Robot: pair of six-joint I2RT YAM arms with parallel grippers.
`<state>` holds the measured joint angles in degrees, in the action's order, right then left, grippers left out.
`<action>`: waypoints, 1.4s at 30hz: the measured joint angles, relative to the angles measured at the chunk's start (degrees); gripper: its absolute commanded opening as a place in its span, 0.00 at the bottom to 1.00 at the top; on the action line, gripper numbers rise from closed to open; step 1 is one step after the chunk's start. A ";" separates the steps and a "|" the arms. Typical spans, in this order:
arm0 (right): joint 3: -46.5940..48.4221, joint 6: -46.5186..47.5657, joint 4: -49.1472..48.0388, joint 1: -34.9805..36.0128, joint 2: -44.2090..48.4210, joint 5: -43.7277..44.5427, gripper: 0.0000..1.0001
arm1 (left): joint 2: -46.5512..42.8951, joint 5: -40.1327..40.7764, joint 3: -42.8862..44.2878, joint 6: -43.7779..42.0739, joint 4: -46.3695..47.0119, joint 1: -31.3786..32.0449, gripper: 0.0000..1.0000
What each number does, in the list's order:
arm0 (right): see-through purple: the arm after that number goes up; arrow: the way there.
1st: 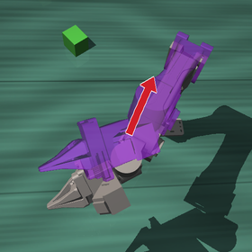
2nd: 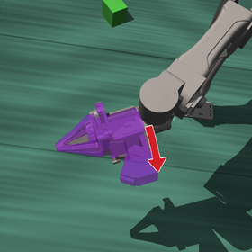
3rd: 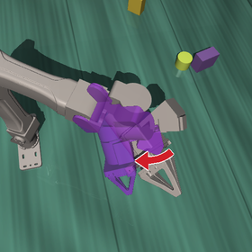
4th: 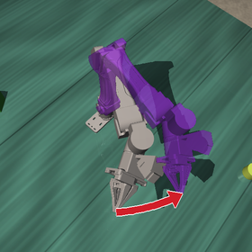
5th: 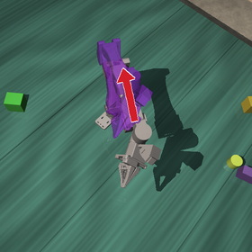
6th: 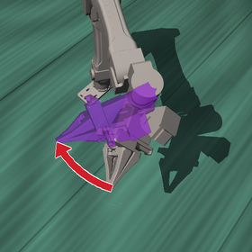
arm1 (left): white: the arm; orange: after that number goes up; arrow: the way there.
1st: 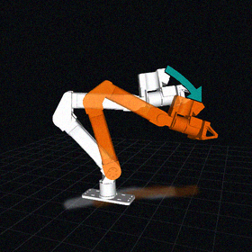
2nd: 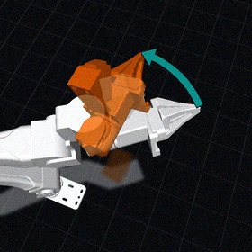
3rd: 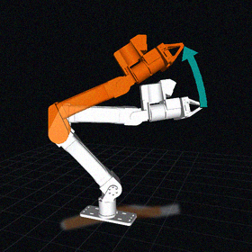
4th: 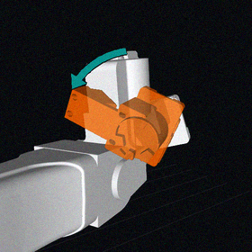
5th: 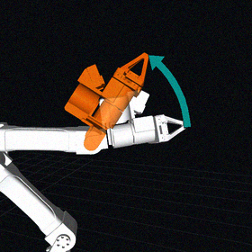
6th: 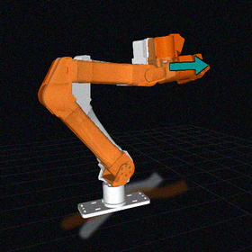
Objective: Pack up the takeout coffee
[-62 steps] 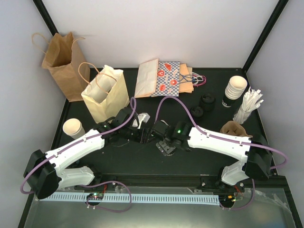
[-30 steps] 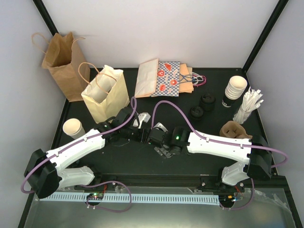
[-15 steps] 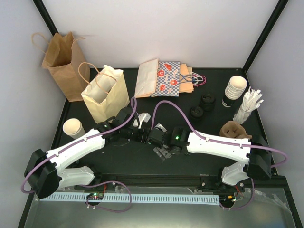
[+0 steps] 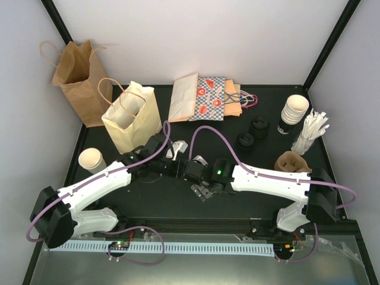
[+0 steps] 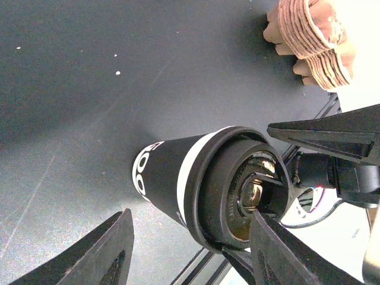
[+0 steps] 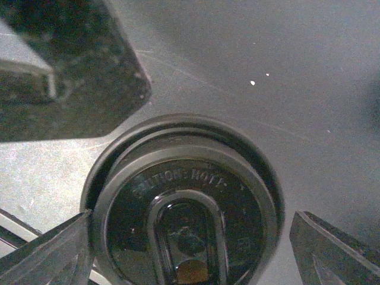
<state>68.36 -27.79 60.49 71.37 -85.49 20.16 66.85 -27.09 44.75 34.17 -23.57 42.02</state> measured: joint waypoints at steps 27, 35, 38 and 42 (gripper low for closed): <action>0.22 -0.48 0.39 -0.37 -0.17 -0.79 0.73 | -0.07 -0.04 -0.31 0.00 0.04 -0.02 0.56; 0.42 1.99 0.37 -0.37 0.39 1.51 0.72 | 1.44 -0.50 -0.31 0.00 0.72 -0.02 0.56; 0.61 3.15 0.33 -0.35 0.92 2.38 0.72 | 1.97 -0.63 -0.31 0.00 1.03 -0.02 0.56; 0.63 4.66 -0.09 0.02 1.97 3.50 0.72 | 2.56 -0.81 -0.31 0.02 1.20 -0.02 0.56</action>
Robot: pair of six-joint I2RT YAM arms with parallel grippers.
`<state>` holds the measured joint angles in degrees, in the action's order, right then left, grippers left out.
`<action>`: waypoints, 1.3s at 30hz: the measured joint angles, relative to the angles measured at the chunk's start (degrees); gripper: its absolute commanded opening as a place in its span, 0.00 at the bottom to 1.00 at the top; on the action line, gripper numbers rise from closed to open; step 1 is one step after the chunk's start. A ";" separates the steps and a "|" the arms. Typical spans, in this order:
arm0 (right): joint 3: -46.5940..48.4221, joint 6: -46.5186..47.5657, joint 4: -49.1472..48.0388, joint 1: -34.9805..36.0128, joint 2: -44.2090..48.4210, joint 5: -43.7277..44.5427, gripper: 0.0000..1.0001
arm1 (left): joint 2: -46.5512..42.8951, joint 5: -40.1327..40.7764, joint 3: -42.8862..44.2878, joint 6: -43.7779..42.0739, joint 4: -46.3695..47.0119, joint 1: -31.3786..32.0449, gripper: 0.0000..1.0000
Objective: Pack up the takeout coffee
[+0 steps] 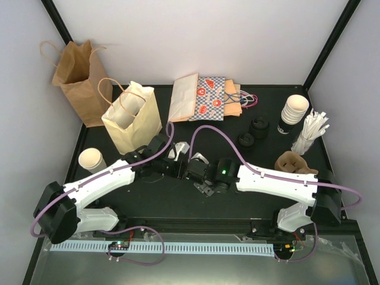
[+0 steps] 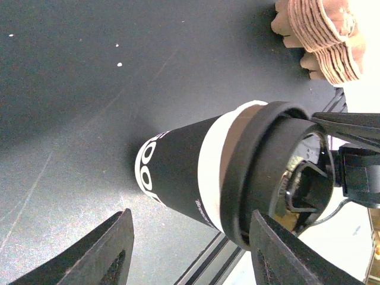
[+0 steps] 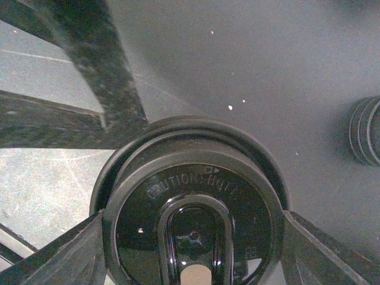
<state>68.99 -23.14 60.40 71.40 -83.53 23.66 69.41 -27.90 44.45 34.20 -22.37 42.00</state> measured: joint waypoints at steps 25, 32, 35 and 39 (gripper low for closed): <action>-6.99 5.18 -6.05 5.18 4.55 1.36 0.72 | 2.25 -2.10 -4.74 1.62 6.67 -0.04 0.55; -8.00 5.25 -9.55 9.38 5.55 2.71 0.72 | 2.62 -1.84 -6.45 2.03 7.78 -0.35 0.55; -9.16 5.27 -10.93 10.69 6.51 4.17 0.72 | 2.73 -1.90 -6.78 2.19 8.50 -0.31 0.55; -10.91 5.25 -12.61 11.37 7.85 5.42 0.72 | 2.73 -2.01 -7.23 2.56 9.49 -0.28 0.55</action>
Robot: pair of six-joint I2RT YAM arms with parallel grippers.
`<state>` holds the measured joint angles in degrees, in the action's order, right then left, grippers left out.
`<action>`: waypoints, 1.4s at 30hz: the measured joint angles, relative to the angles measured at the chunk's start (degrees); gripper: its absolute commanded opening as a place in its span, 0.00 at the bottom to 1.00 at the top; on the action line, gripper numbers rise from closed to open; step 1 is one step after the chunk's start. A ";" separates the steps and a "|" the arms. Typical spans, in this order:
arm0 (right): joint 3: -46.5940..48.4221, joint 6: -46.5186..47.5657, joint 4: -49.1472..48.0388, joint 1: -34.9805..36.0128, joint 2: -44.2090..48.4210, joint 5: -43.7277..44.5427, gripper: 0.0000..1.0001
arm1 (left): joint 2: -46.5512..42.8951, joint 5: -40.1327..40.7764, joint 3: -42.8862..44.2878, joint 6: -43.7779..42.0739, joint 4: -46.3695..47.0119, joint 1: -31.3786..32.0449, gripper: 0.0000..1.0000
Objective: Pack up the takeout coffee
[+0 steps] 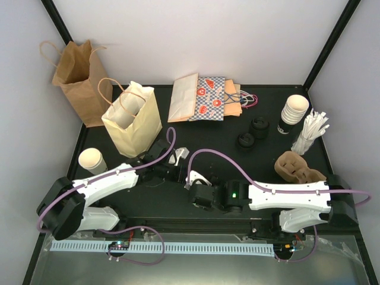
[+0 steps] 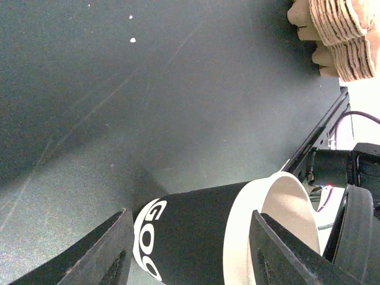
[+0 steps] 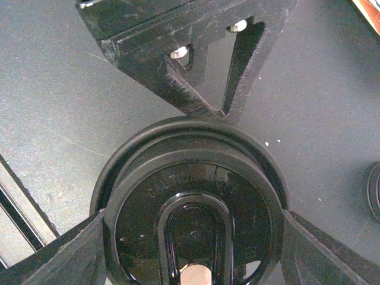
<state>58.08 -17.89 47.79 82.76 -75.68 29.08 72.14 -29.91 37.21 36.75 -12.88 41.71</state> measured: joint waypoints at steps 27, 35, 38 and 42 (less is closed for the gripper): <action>-2.45 1.31 -3.67 9.33 0.00 11.69 0.72 | -3.74 4.35 -2.10 0.52 -0.81 0.42 0.56; -2.64 1.38 -2.38 8.72 -0.26 15.13 0.72 | -12.33 10.69 -1.11 0.46 -4.13 -1.95 0.58; -2.64 2.29 -2.38 7.17 -0.66 16.37 0.72 | -14.32 12.22 -0.85 0.46 -4.79 -3.39 0.59; -2.64 4.04 -2.86 3.87 -1.27 17.73 0.72 | -16.02 13.64 -0.85 0.46 -5.62 -4.55 0.58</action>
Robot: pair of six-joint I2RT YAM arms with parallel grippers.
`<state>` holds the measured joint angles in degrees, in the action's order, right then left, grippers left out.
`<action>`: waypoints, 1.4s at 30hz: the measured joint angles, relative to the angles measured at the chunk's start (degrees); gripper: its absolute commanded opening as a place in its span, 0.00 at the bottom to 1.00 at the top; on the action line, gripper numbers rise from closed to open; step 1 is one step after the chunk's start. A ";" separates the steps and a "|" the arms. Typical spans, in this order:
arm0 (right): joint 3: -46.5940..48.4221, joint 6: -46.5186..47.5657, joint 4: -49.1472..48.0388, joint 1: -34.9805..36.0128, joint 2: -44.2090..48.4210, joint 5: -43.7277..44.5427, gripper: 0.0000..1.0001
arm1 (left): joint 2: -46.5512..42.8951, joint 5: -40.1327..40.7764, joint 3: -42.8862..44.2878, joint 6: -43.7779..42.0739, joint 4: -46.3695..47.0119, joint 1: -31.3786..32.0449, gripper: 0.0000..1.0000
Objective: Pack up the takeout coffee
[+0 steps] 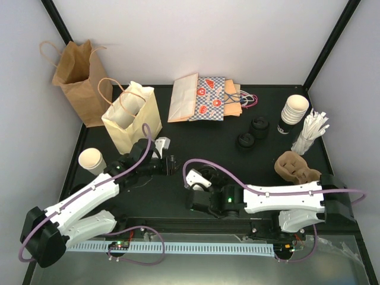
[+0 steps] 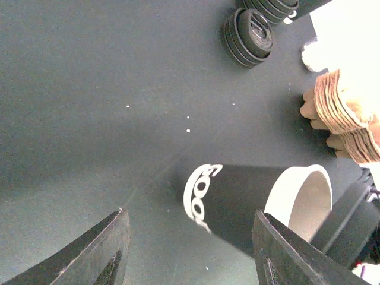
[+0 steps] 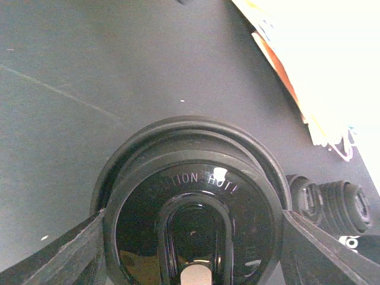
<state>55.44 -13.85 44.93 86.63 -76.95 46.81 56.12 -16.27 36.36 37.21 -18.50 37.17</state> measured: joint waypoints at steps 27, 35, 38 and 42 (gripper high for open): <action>0.20 7.21 -7.04 -11.45 -3.39 -5.05 0.72 | 8.15 -4.81 -4.26 -0.17 8.26 -1.97 0.58; 3.74 6.95 -3.78 -15.04 -3.91 -12.28 0.72 | 8.85 -5.01 -2.73 -0.57 9.27 -1.97 0.58; 3.91 6.36 -2.91 -15.04 -5.03 -14.58 0.72 | 8.83 -5.03 -2.89 -0.57 9.53 -1.97 0.58; 4.85 5.73 -2.08 -15.19 -6.58 -16.57 0.72 | 8.81 -5.35 -3.67 -0.59 9.73 -1.97 0.58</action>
<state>60.29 -8.12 42.85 71.44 -83.53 30.24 64.93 -21.63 32.69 36.62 -8.78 35.20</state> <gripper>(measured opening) 0.739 0.578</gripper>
